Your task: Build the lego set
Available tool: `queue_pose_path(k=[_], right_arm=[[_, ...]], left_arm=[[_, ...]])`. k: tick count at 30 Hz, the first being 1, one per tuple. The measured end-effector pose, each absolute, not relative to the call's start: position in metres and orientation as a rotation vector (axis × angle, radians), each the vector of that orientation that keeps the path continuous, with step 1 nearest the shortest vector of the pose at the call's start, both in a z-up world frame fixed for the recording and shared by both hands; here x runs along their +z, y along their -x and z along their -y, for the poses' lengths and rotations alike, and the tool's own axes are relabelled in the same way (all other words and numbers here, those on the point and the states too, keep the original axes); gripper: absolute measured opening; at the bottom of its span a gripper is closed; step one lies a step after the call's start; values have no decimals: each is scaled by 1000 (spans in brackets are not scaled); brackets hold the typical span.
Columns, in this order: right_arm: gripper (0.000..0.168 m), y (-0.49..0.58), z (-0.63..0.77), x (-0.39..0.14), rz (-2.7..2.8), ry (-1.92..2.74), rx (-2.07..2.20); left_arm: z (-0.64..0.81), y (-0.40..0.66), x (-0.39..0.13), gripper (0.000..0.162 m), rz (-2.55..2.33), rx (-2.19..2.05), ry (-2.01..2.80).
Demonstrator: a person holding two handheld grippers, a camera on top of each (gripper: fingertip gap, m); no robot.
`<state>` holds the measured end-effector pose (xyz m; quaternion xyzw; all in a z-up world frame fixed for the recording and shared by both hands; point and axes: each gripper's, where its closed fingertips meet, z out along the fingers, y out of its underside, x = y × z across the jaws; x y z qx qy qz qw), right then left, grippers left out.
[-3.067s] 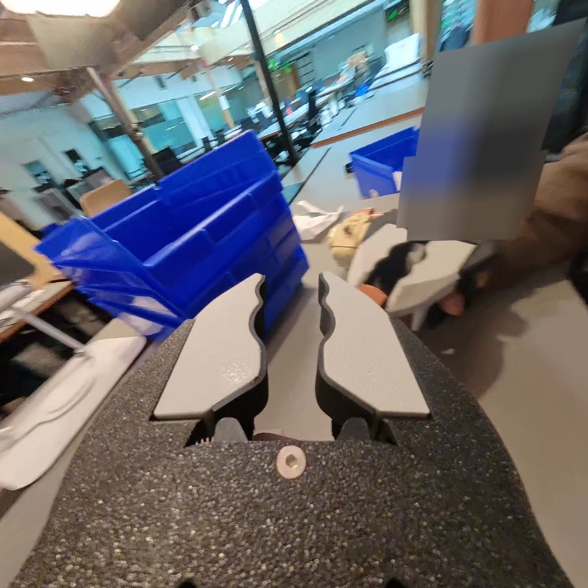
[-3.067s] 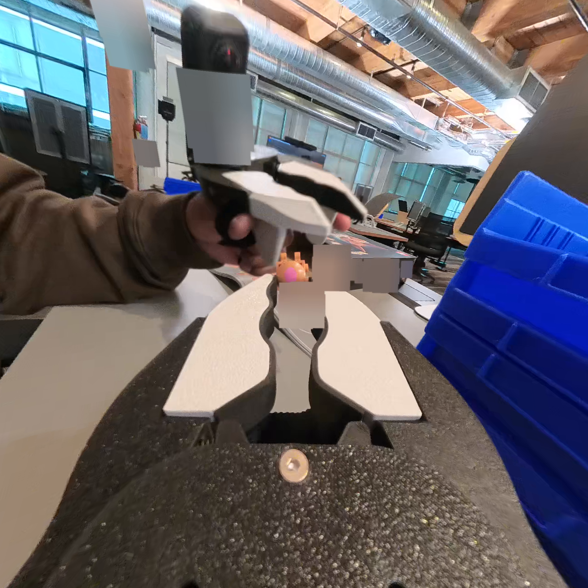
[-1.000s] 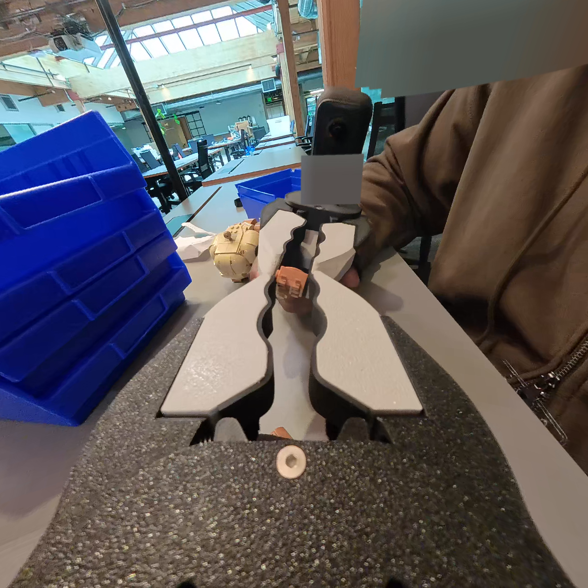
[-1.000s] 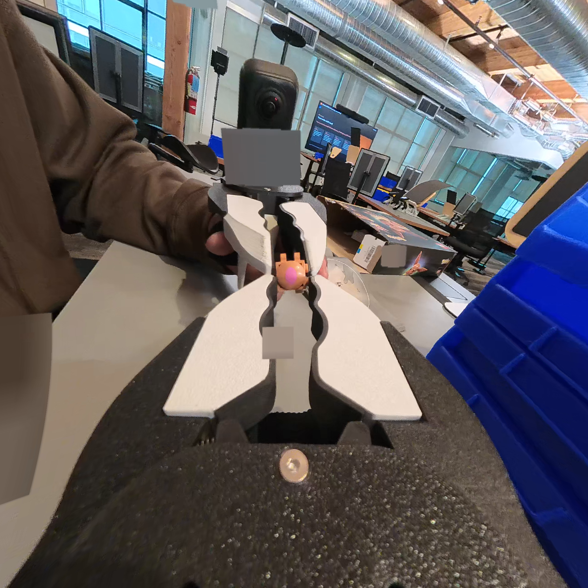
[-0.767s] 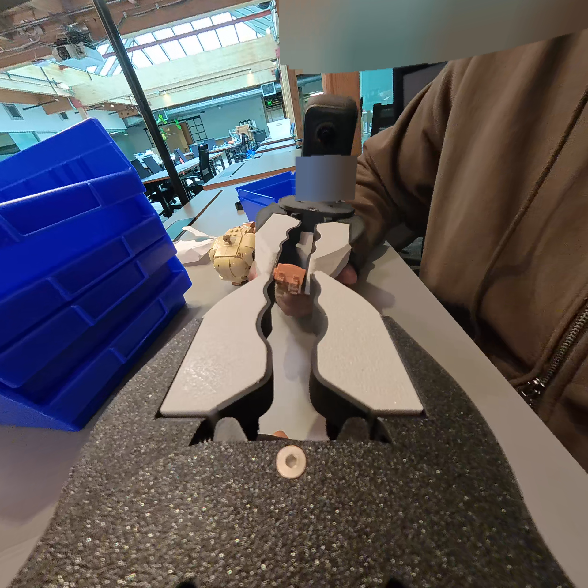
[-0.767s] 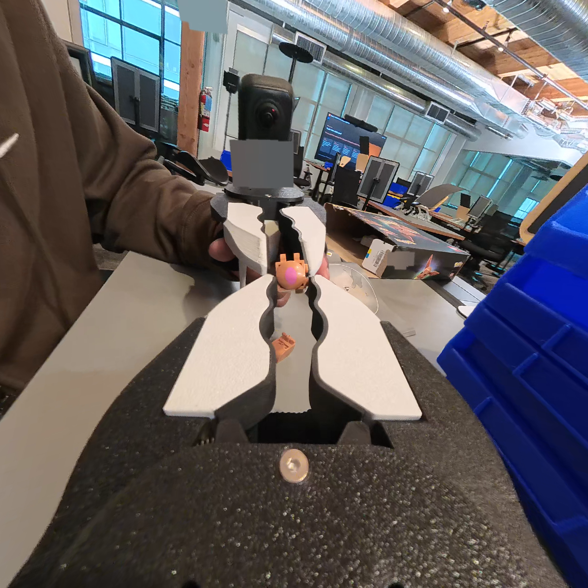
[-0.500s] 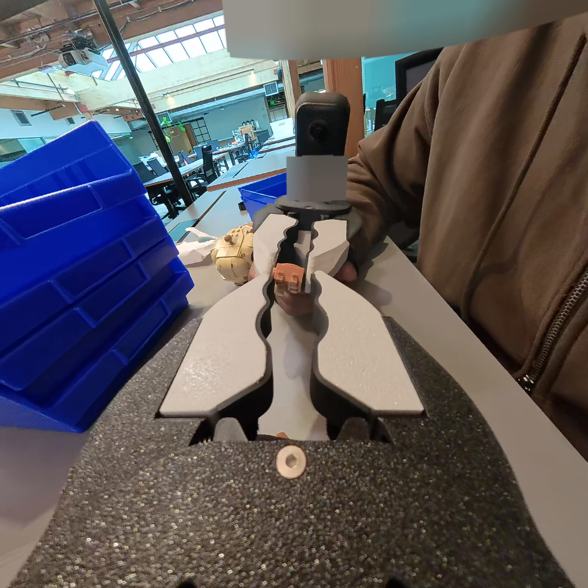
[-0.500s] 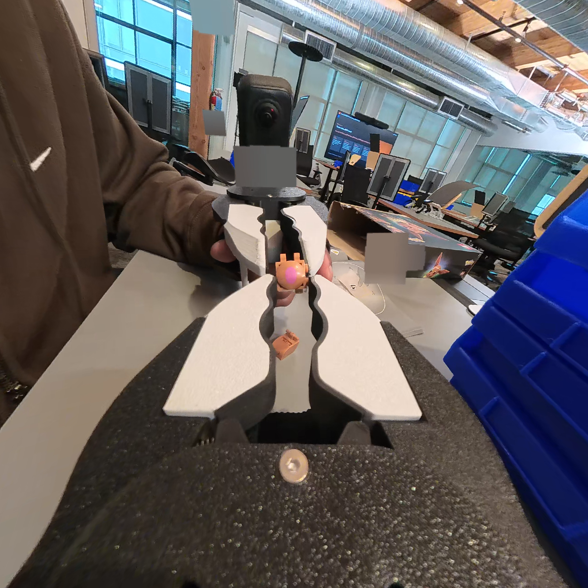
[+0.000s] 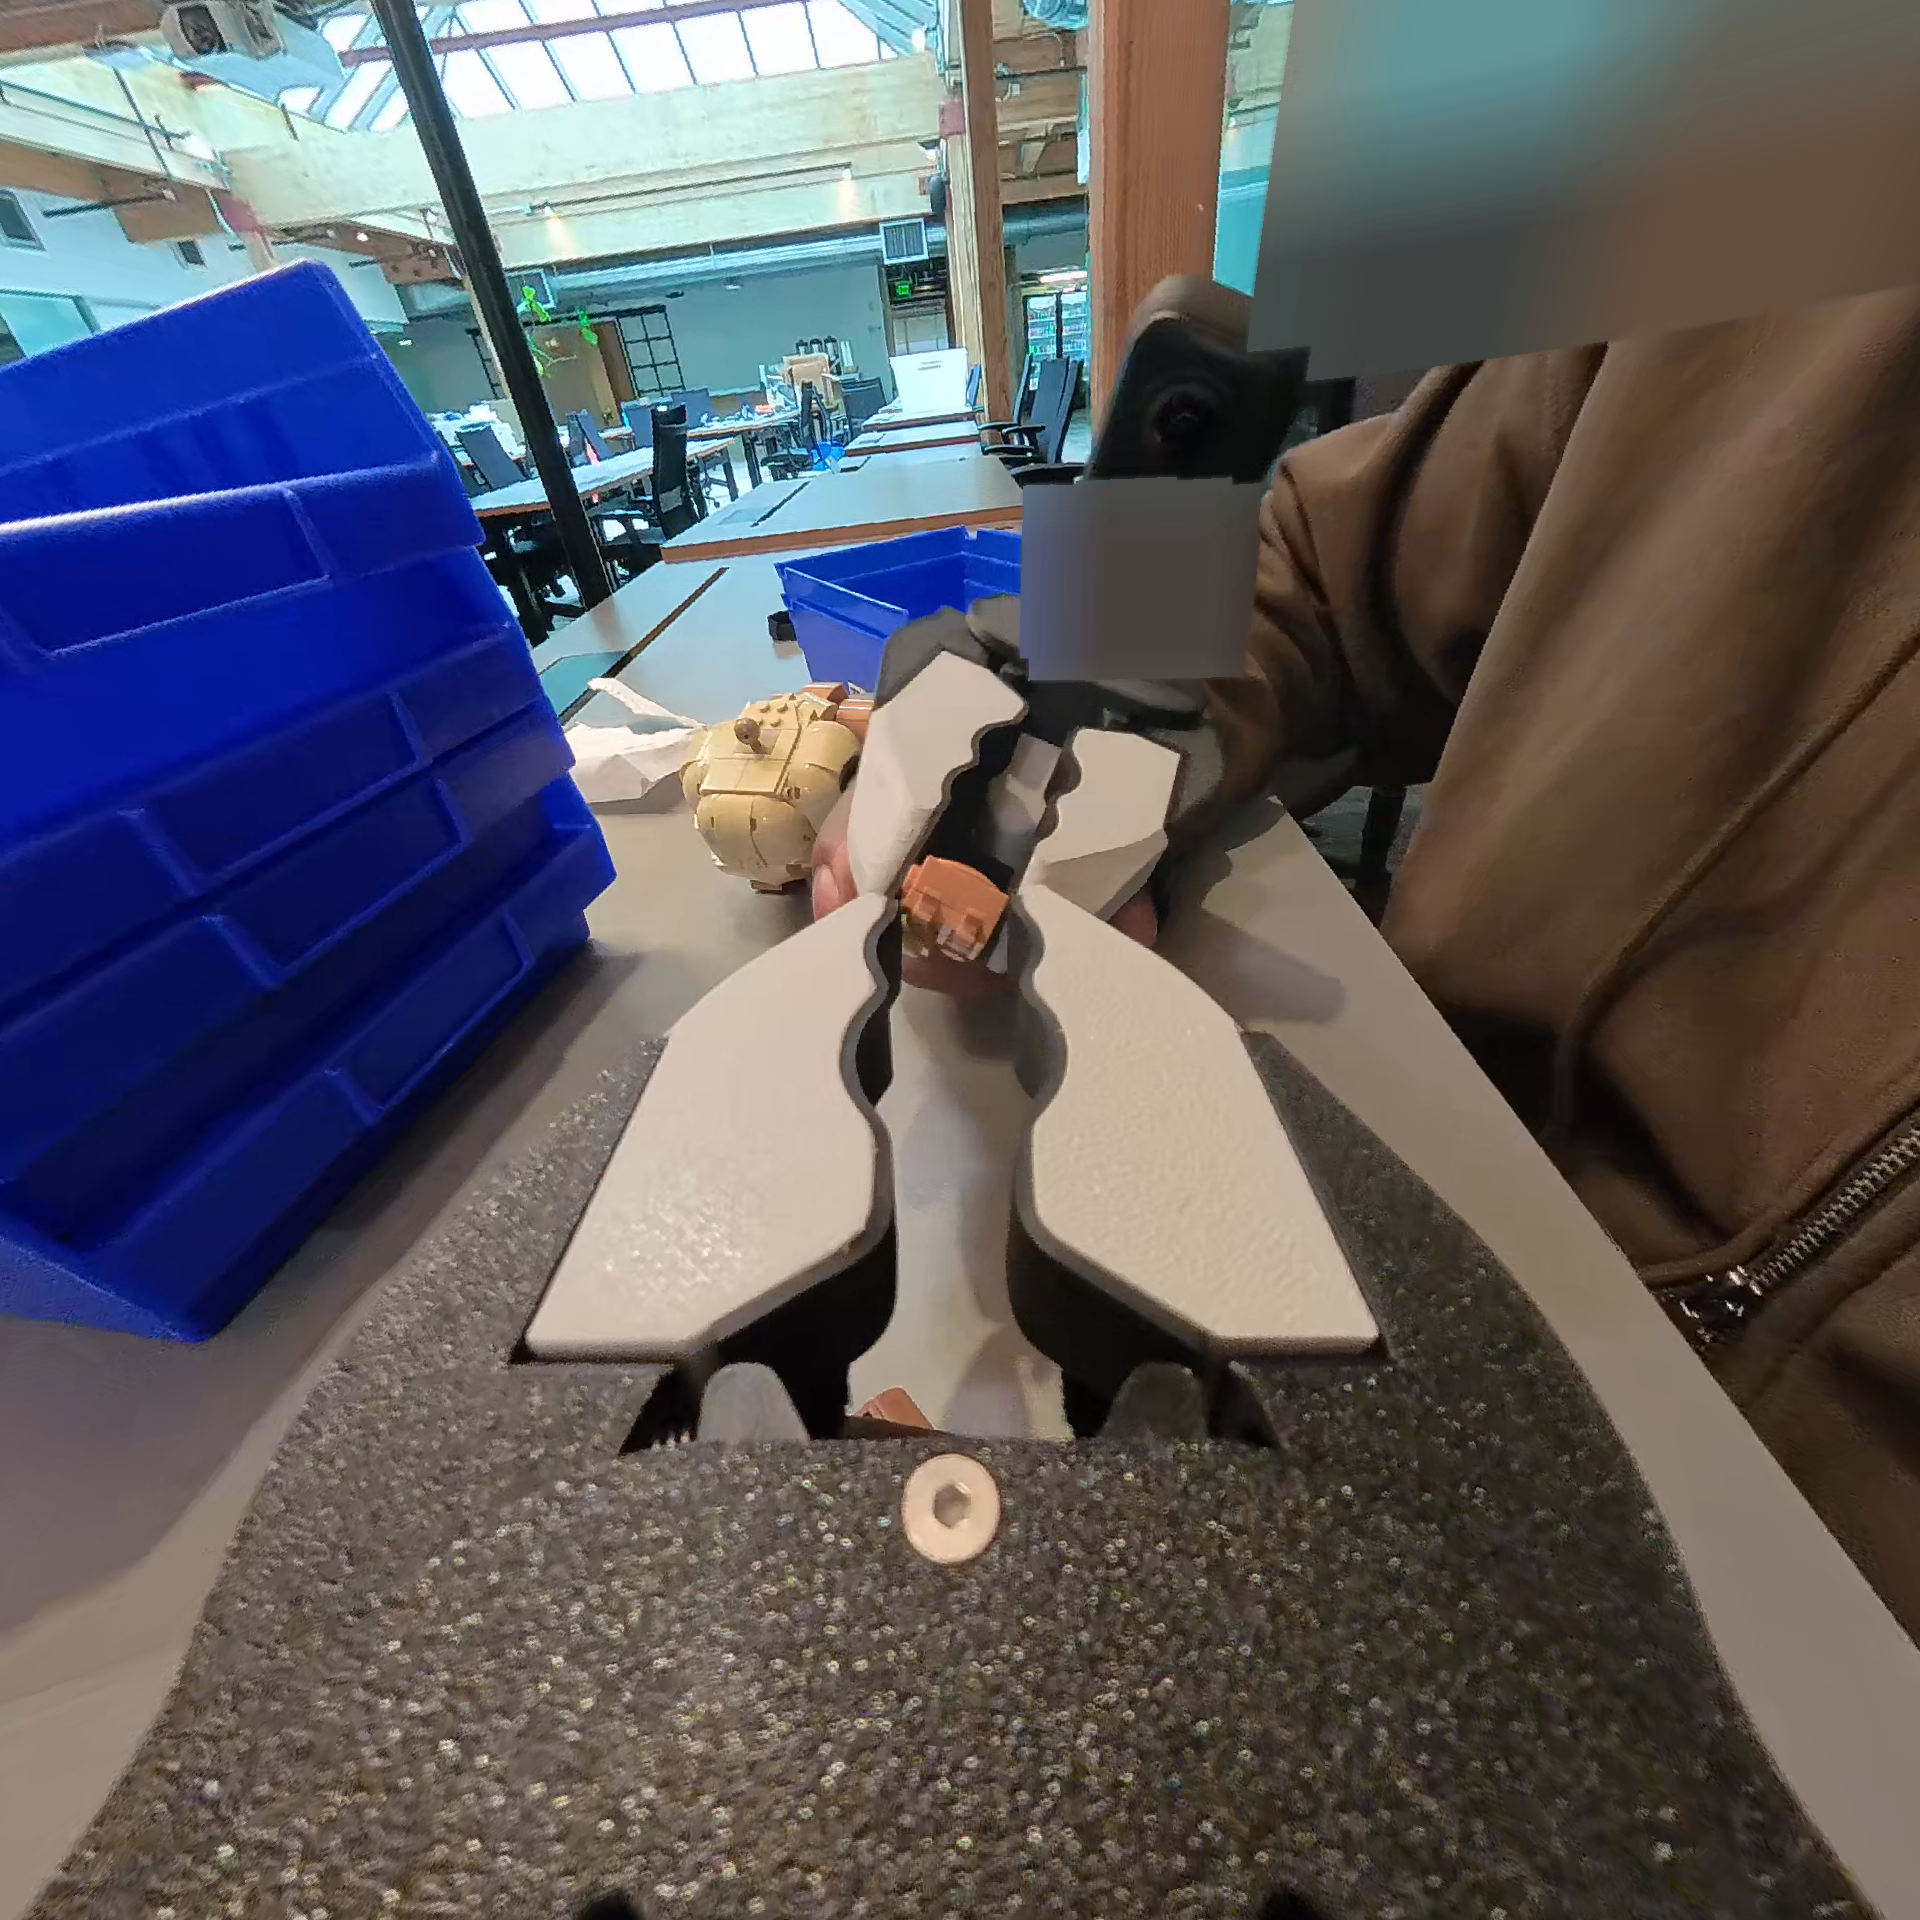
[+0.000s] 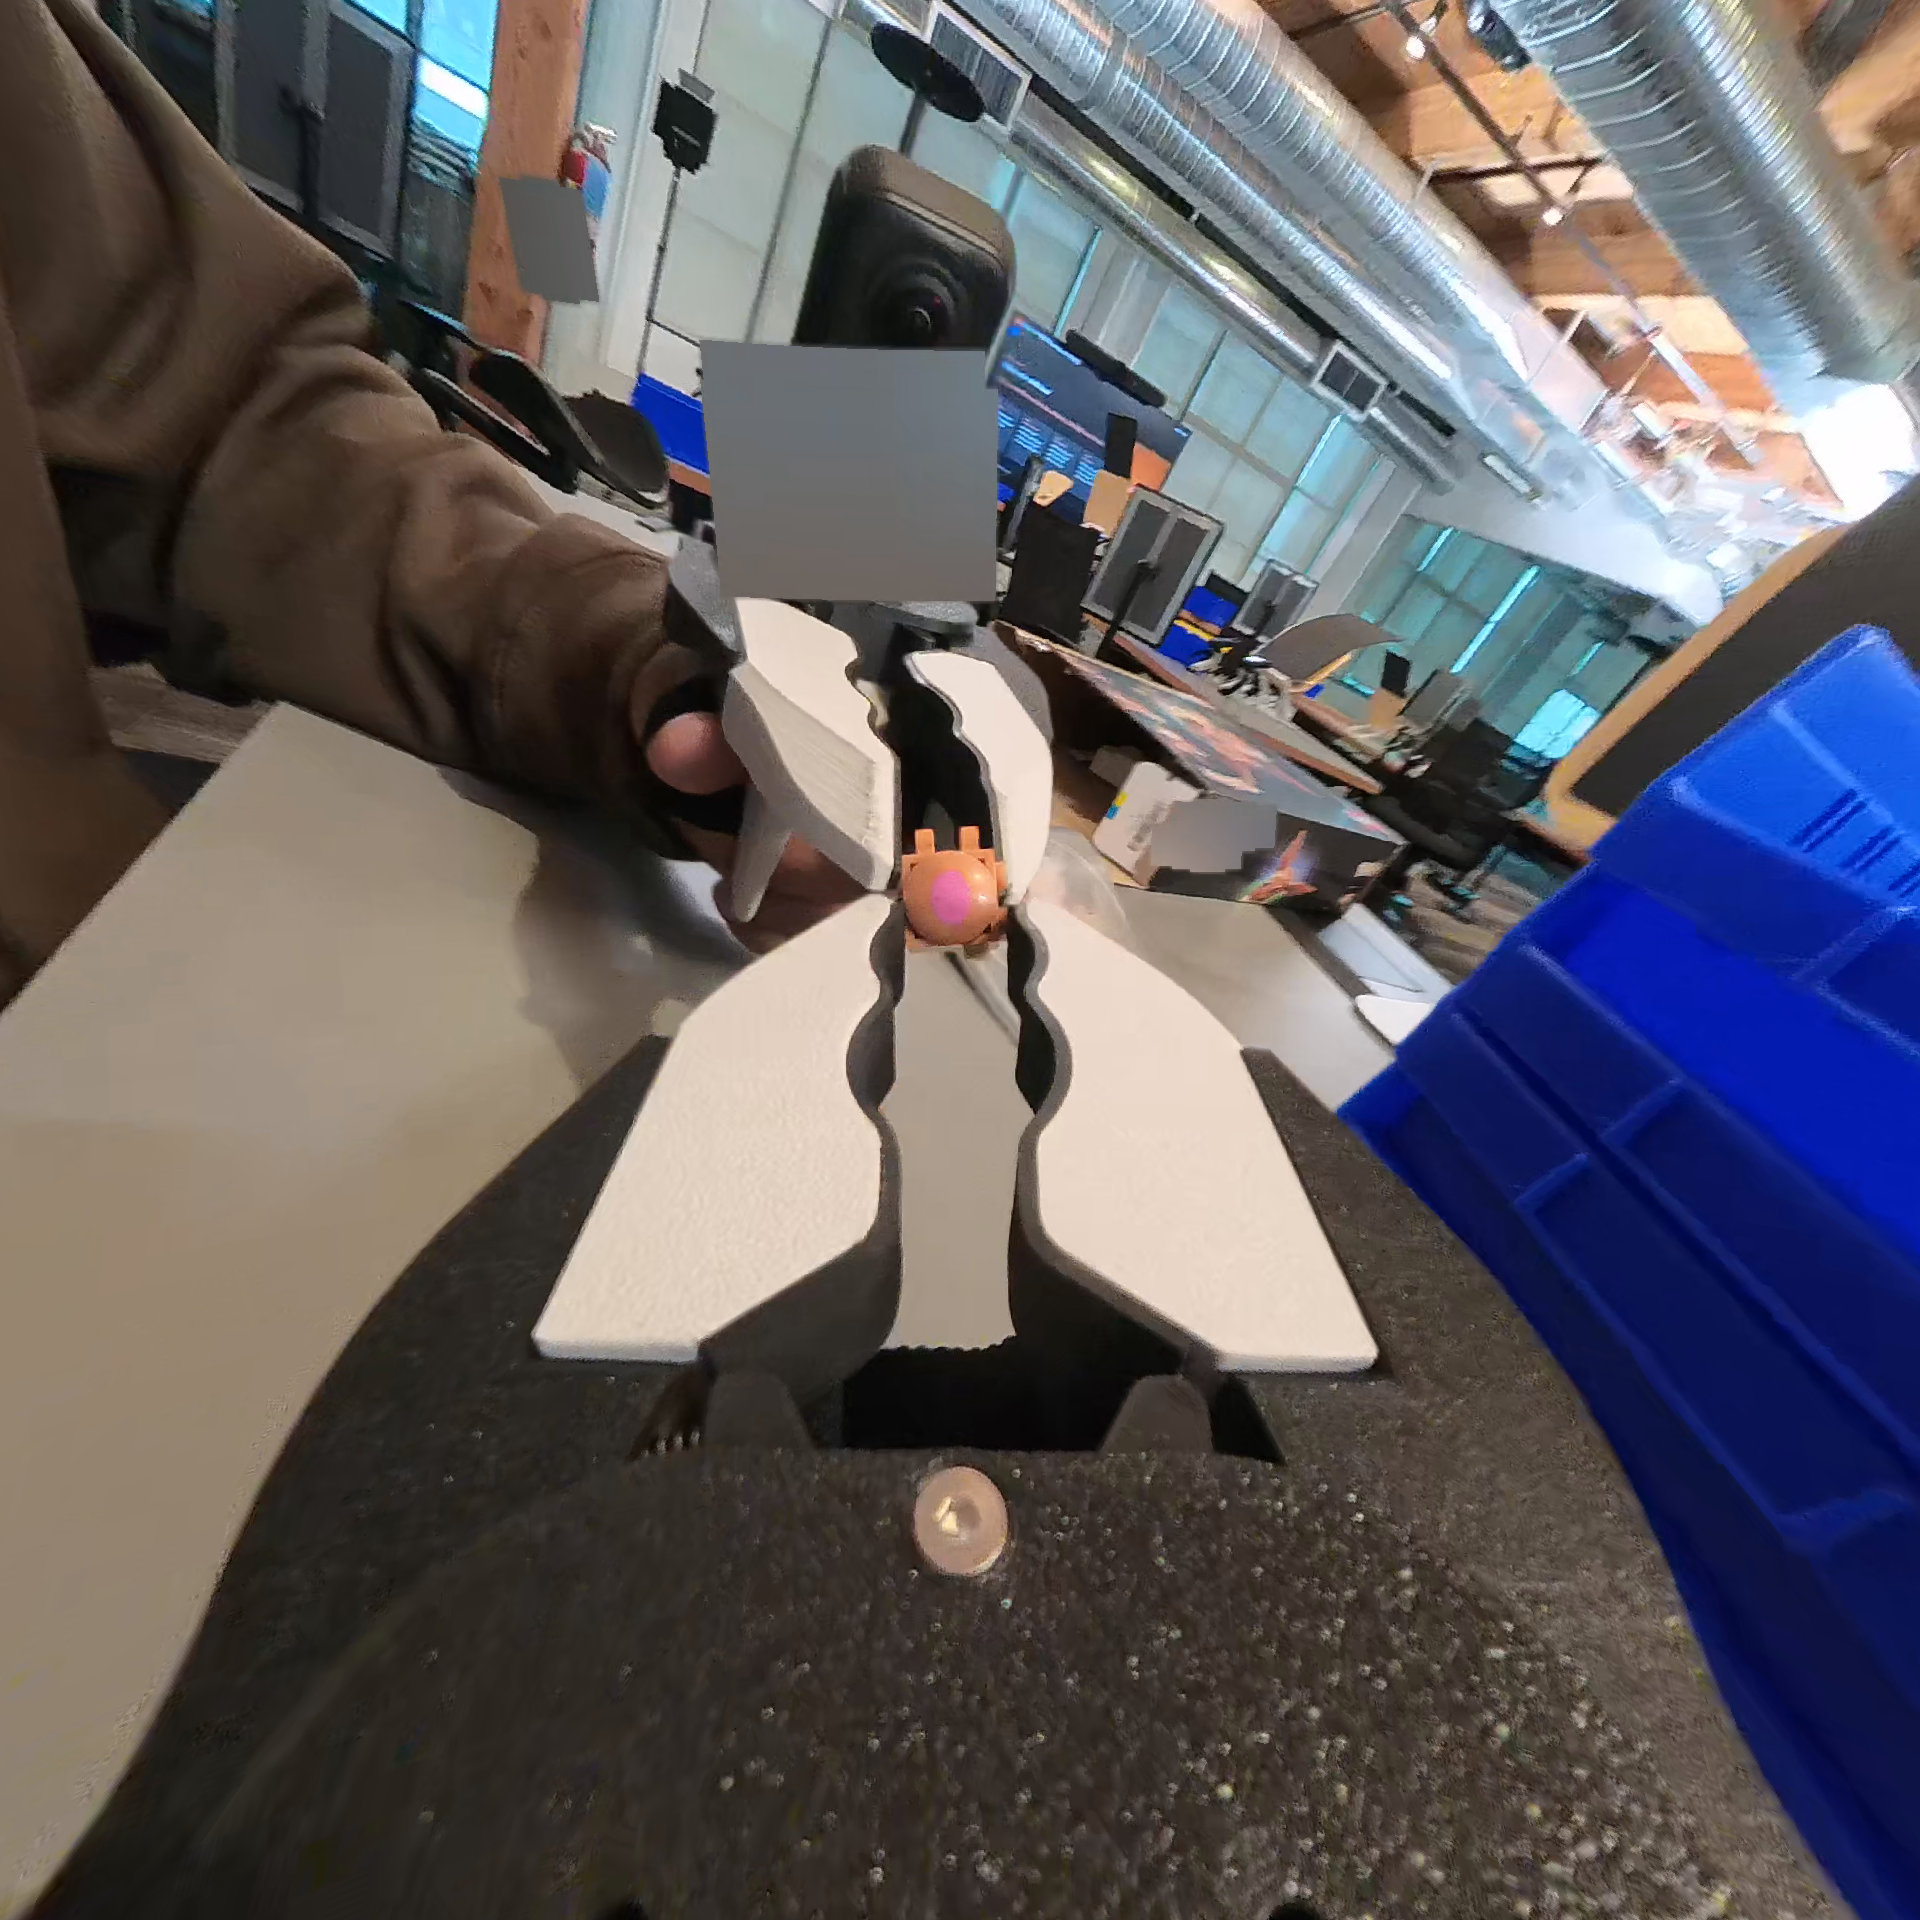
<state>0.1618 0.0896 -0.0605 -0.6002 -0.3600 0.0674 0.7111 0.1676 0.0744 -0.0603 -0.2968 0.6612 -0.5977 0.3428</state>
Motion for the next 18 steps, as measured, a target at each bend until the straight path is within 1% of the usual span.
queue_pose_path(k=[8, 14, 18], right_arm=[[18, -171, -90, -53, 848, 1228, -191], [18, -171, -90, -53, 885, 1194, -312], [18, -172, -91, -55, 896, 1197, -345]], left_arm=[[-77, -169, -57, 19, -1703, -1674, 903], [-75, -169, -58, 10, -1723, -1736, 950], [-77, -170, -58, 9, -1716, -1743, 971]])
